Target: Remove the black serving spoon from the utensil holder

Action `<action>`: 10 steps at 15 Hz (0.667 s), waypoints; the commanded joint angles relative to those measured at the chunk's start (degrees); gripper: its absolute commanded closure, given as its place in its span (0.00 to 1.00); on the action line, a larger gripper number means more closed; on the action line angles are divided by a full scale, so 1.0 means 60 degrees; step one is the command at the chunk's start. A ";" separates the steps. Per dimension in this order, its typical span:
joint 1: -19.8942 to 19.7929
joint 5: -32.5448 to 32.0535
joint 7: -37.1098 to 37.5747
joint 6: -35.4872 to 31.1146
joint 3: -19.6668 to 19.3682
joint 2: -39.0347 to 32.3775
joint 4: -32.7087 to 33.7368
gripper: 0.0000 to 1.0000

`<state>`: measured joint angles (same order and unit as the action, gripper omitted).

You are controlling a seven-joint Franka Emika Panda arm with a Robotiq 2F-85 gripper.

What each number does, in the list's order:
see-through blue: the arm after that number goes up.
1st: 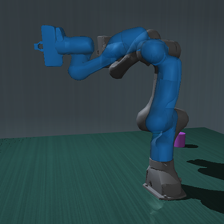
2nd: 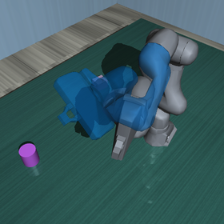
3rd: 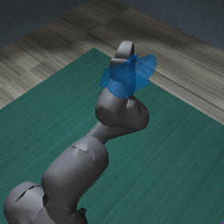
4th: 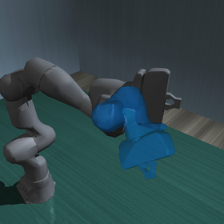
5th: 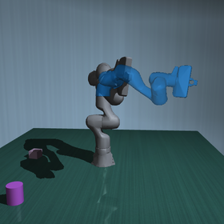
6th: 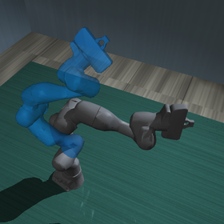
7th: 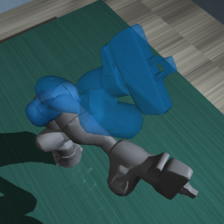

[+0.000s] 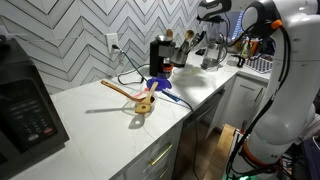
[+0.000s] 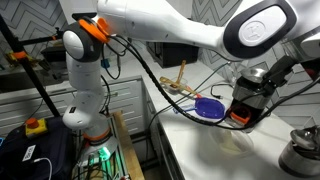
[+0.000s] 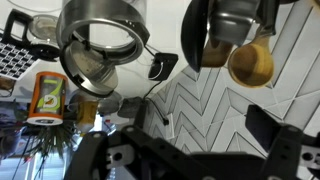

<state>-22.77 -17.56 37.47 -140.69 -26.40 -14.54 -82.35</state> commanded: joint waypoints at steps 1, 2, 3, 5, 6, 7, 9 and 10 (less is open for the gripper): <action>0.0348 -0.2053 0.1291 -0.0135 -0.0729 -0.0680 0.0621 0.00; 0.0433 -0.2612 0.1403 0.0127 -0.0851 -0.0743 0.0711 0.00; 0.0451 -0.2873 0.0952 0.0441 -0.0797 -0.0634 0.0627 0.00; 0.0375 -0.2892 -0.0078 0.0877 -0.0529 -0.0344 0.0317 0.00; 0.0345 -0.2766 -0.0551 0.1077 -0.0425 -0.0250 0.0228 0.00; 0.0285 -0.2440 -0.1181 0.1342 -0.0277 -0.0128 0.0134 0.00; 0.0119 -0.1397 -0.2222 0.1804 0.0071 0.0150 -0.0016 0.00; 0.0284 -0.2096 -0.1273 0.1394 -0.0296 -0.0364 0.0408 0.00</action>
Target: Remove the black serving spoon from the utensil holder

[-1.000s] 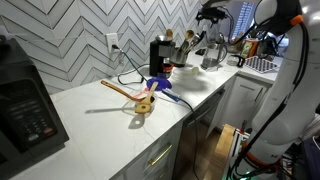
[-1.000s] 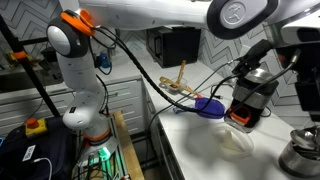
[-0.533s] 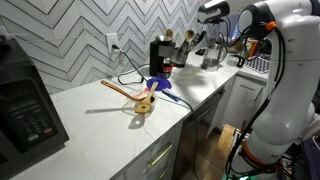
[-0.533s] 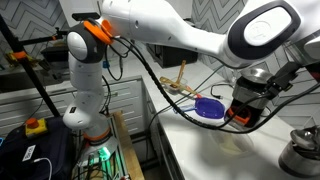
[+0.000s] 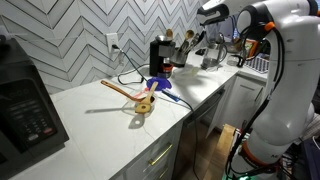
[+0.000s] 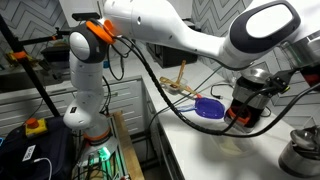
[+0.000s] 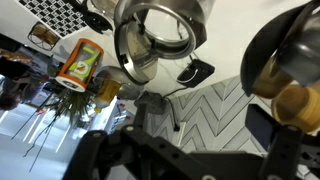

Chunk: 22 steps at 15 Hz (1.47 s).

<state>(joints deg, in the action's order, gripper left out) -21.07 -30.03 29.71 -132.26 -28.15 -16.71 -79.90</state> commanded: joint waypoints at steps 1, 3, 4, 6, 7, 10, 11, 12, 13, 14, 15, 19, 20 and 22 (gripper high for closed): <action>-0.0017 0.0289 -0.0354 0.0165 0.0084 0.0071 -0.0009 0.00; -0.0025 0.0496 -0.0634 0.0301 0.0169 0.0181 -0.0022 0.00; -0.0027 0.0519 -0.0667 0.0307 0.0184 0.0210 -0.0039 0.00; 0.0085 0.0247 -0.0162 0.0491 0.0090 -0.0097 0.0151 0.00; 0.0095 0.0256 -0.0056 0.0503 0.0099 -0.0177 0.0177 0.00; 0.0149 0.0240 0.0297 0.0590 0.0120 -0.0430 0.0242 0.04; 0.0162 0.0259 0.0396 0.0582 0.0123 -0.0476 0.0249 0.12; 0.0182 0.0242 0.0514 0.0620 0.0104 -0.0534 0.0292 0.17; 0.0179 0.0284 0.0578 0.0642 0.0105 -0.0589 0.0355 0.31; 0.0169 0.0288 0.0639 0.0685 0.0088 -0.0632 0.0433 0.38; 0.0150 0.0291 0.0701 0.0725 0.0075 -0.0680 0.0479 0.47; 0.0060 0.0504 0.0640 0.0822 0.0145 -0.0805 0.0531 0.78; 0.0053 0.0528 0.0637 0.0801 0.0157 -0.0822 0.0514 0.85; 0.0069 0.0555 0.0605 0.0892 0.0170 -0.0894 0.0567 0.99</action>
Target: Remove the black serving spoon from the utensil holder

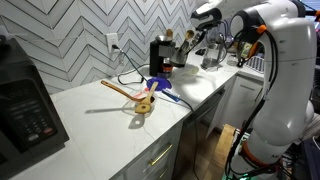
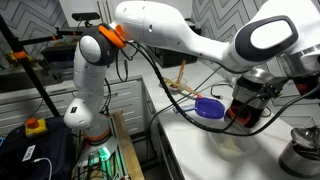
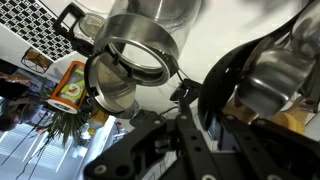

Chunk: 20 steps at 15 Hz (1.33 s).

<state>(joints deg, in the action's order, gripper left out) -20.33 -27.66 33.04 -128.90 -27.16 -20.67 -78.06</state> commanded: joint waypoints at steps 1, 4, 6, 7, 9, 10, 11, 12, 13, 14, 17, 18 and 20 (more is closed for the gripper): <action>-0.0044 0.0184 -0.0016 0.0421 0.0021 -0.0193 0.0308 1.00; -0.0101 0.0424 -0.0416 0.0649 0.0085 0.0255 0.0696 0.99; -0.0220 0.0724 -0.0899 0.0851 0.0136 0.0537 0.1240 0.99; -0.0282 0.0868 -0.1220 0.0938 0.0146 0.0662 0.1547 0.99; -0.0396 0.1193 -0.1826 0.1225 0.0133 0.0862 0.2286 0.99; -0.0456 0.1367 -0.2049 0.1329 0.0128 0.0884 0.2632 0.99; -0.0519 0.1461 -0.2313 0.1406 0.0096 0.0969 0.2968 0.99; -0.0579 0.1642 -0.2546 0.1417 0.0103 0.0996 0.3189 0.99; -0.0607 0.1677 -0.2828 0.1399 0.0089 0.1080 0.3270 0.99; -0.0652 0.1769 -0.3026 0.1419 0.0071 0.1094 0.3461 0.99; -0.0745 0.2168 -0.3853 0.1357 0.0127 0.1285 0.3220 0.99; -0.0750 0.2199 -0.4078 0.1370 0.0118 0.1276 0.3159 0.99; -0.0659 0.1981 -0.4631 0.1344 0.0121 0.1338 0.2677 0.99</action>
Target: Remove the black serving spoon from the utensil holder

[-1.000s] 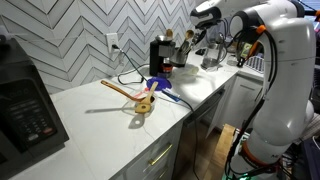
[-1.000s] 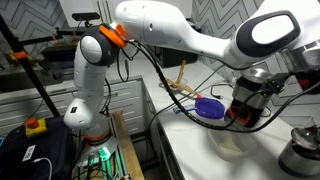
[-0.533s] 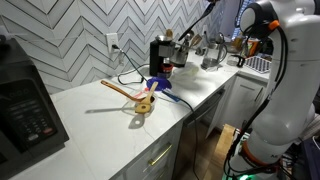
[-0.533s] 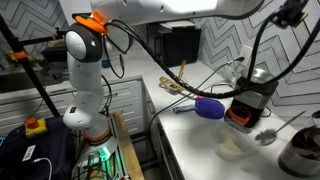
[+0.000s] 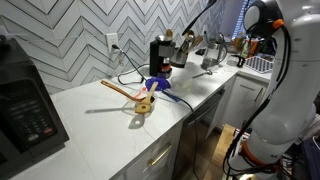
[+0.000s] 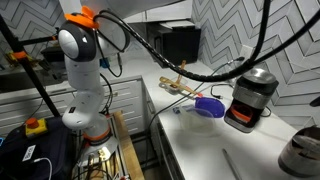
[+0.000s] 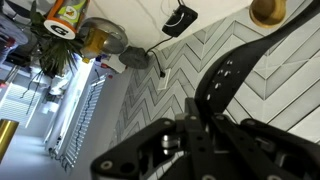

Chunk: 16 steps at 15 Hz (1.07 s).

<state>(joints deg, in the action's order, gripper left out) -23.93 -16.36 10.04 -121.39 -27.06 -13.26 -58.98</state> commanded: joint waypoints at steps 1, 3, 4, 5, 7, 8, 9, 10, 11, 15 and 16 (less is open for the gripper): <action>-0.0038 0.0108 -0.1136 0.0108 0.0139 0.0143 -0.0773 0.99; -0.0107 0.0437 -0.1785 0.0103 0.0247 0.0250 -0.1158 0.99; -0.0172 0.0862 -0.2109 0.0202 0.0346 0.0377 -0.1311 0.99; -0.0176 0.1178 -0.2402 0.0318 0.0396 0.0484 -0.1482 0.99; -0.0115 0.1637 -0.3163 0.0507 0.0460 0.0796 -0.1819 0.99; -0.0090 0.1777 -0.3527 0.0616 0.0468 0.0926 -0.1960 0.99; -0.0053 0.1735 -0.3816 0.0652 0.0446 0.1068 -0.2144 0.99; -0.0043 0.1615 -0.3942 0.0558 0.0387 0.1126 -0.2236 0.99; -0.0108 0.1430 -0.3960 -0.0055 0.0269 0.1166 -0.2427 0.99; -0.0657 0.1203 -0.3637 -0.2744 -0.0396 0.1258 -0.3134 0.99; -0.0819 0.1113 -0.3381 -0.3169 -0.0635 0.1218 -0.3237 0.99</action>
<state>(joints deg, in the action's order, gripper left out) -26.45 -8.08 -11.74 -131.78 -28.28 -7.89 -73.28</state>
